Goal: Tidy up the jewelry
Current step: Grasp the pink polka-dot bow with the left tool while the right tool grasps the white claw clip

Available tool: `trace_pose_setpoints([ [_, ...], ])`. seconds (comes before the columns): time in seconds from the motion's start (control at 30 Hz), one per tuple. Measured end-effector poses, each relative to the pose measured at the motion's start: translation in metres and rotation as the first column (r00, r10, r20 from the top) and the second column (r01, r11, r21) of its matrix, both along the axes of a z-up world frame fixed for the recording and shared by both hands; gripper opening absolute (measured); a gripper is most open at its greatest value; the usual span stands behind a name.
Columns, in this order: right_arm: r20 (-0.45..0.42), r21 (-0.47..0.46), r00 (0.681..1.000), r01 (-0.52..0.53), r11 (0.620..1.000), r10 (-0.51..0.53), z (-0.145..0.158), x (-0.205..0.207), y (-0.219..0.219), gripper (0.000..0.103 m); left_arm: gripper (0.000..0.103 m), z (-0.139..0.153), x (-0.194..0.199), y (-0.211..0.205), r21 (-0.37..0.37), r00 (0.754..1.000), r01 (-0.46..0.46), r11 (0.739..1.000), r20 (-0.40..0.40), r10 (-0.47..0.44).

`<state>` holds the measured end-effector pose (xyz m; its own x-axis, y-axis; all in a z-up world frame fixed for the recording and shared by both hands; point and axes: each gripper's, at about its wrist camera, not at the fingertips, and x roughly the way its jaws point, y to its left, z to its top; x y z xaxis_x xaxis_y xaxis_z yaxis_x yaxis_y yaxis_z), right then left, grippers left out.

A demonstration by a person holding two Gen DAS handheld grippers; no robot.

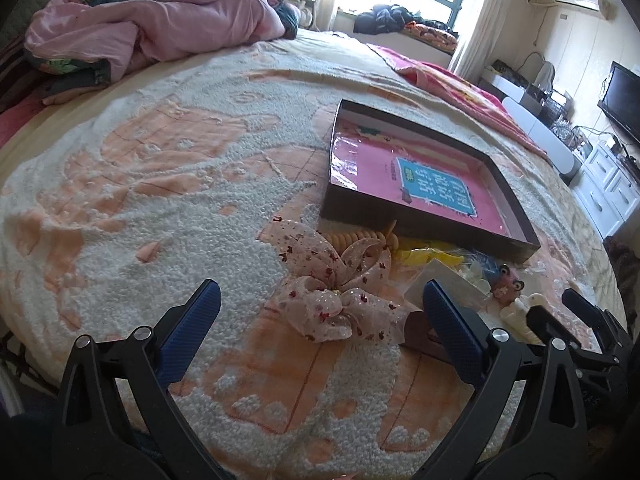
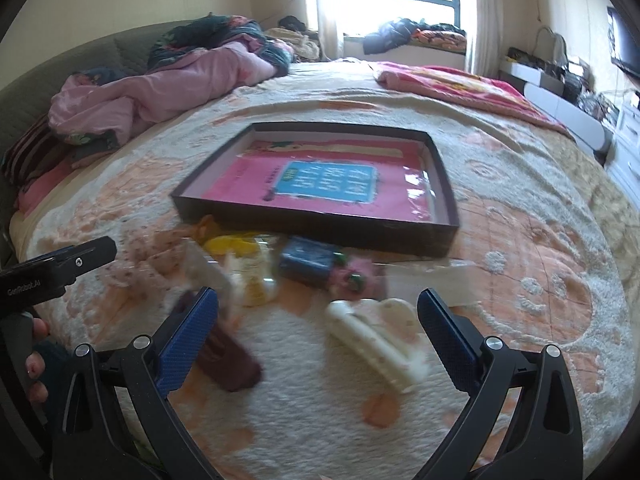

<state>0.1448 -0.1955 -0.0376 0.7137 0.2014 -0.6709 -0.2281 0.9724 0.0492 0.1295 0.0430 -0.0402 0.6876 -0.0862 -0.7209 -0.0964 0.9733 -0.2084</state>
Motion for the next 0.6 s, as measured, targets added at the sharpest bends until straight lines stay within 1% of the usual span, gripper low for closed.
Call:
trace_pose_setpoints([
  [0.13, -0.03, 0.01, 1.0, -0.011, 1.0, 0.011, -0.006, 0.008, -0.017, 0.096, 0.092, -0.01, 0.015, -0.007, 0.019, 0.999, 0.019, 1.0, -0.046, -0.018],
  [0.17, -0.038, 0.009, 0.999, -0.02, 1.0, 0.021, -0.008, 0.01, -0.02, 0.094, 0.092, -0.013, 0.018, -0.008, 0.018, 0.998, 0.024, 1.0, -0.057, -0.023],
  [0.2, -0.044, 0.006, 0.999, -0.025, 1.0, 0.025, -0.01, 0.011, -0.023, 0.091, 0.091, -0.018, 0.021, -0.01, 0.019, 0.997, 0.028, 0.999, -0.073, -0.027],
  [0.27, -0.059, -0.006, 0.997, -0.043, 0.999, 0.043, -0.015, 0.013, -0.027, 0.088, 0.082, -0.023, 0.025, -0.011, 0.012, 0.995, 0.039, 0.999, -0.091, -0.038],
  [0.3, -0.065, -0.008, 0.997, -0.052, 0.999, 0.051, -0.017, 0.013, -0.029, 0.085, 0.08, -0.026, 0.026, -0.012, 0.008, 0.994, 0.041, 0.999, -0.098, -0.04],
  [0.33, -0.073, -0.008, 0.995, -0.062, 0.998, 0.061, -0.02, 0.014, -0.03, 0.083, 0.074, -0.029, 0.028, -0.012, 0.0, 0.993, 0.045, 0.999, -0.106, -0.044],
  [0.37, -0.08, -0.007, 0.994, -0.069, 0.998, 0.068, -0.022, 0.015, -0.031, 0.081, 0.065, -0.031, 0.028, -0.012, -0.007, 0.993, 0.048, 0.999, -0.11, -0.049],
  [0.4, -0.091, -0.005, 0.993, -0.075, 0.997, 0.074, -0.025, 0.014, -0.032, 0.078, 0.061, -0.034, 0.029, -0.012, -0.013, 0.992, 0.053, 0.999, -0.115, -0.054],
  [0.47, -0.117, 0.008, 0.99, -0.08, 0.997, 0.08, -0.031, 0.017, -0.036, 0.073, 0.047, -0.036, 0.028, -0.013, -0.022, 0.991, 0.063, 0.998, -0.116, -0.065],
  [0.53, -0.139, 0.023, 0.986, -0.087, 0.996, 0.089, -0.036, 0.018, -0.04, 0.063, 0.04, -0.035, 0.027, -0.012, -0.026, 0.991, 0.071, 0.997, -0.108, -0.073],
  [0.57, -0.145, 0.025, 0.985, -0.091, 0.996, 0.093, -0.038, 0.019, -0.04, 0.059, 0.03, -0.035, 0.026, -0.011, -0.032, 0.992, 0.076, 0.997, -0.099, -0.078],
  [0.6, -0.152, 0.031, 0.983, -0.097, 0.995, 0.101, -0.041, 0.019, -0.041, 0.054, 0.026, -0.034, 0.024, -0.009, -0.051, 0.992, 0.084, 0.995, -0.088, -0.088],
])
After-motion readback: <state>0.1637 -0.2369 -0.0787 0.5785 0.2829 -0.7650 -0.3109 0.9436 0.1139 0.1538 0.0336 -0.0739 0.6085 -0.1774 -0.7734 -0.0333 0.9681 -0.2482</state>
